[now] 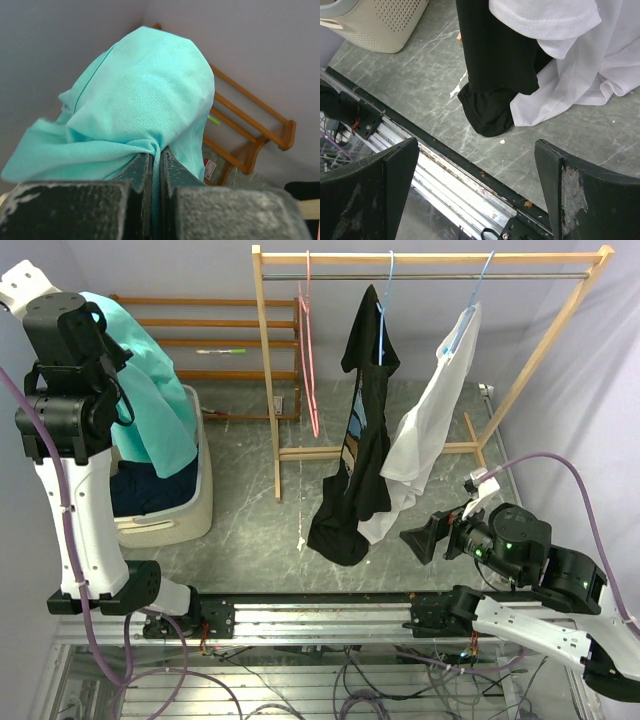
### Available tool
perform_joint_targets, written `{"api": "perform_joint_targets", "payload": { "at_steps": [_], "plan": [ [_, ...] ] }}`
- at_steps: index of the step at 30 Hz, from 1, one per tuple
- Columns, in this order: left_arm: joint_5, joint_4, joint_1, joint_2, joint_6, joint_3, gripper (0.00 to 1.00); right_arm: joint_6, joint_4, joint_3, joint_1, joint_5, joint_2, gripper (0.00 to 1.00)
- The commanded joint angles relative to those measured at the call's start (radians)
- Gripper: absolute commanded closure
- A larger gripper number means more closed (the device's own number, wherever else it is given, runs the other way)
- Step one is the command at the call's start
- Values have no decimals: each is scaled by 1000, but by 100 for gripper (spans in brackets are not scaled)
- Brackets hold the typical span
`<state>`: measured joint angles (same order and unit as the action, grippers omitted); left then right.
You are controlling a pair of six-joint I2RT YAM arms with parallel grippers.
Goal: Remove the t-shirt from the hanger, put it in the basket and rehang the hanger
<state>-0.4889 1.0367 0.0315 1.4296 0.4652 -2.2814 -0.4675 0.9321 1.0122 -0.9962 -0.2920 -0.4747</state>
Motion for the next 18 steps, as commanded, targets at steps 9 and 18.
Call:
{"api": "perform_joint_targets", "payload": {
  "at_steps": [9, 18],
  "plan": [
    [-69, -106, -40, 37, 26, 136, 93, -5, -17, -3, 1, -10, -22, 0],
    [69, -202, -150, -92, 88, 524, 23, -3, -19, -3, 0, -7, -14, 0]
  ]
}}
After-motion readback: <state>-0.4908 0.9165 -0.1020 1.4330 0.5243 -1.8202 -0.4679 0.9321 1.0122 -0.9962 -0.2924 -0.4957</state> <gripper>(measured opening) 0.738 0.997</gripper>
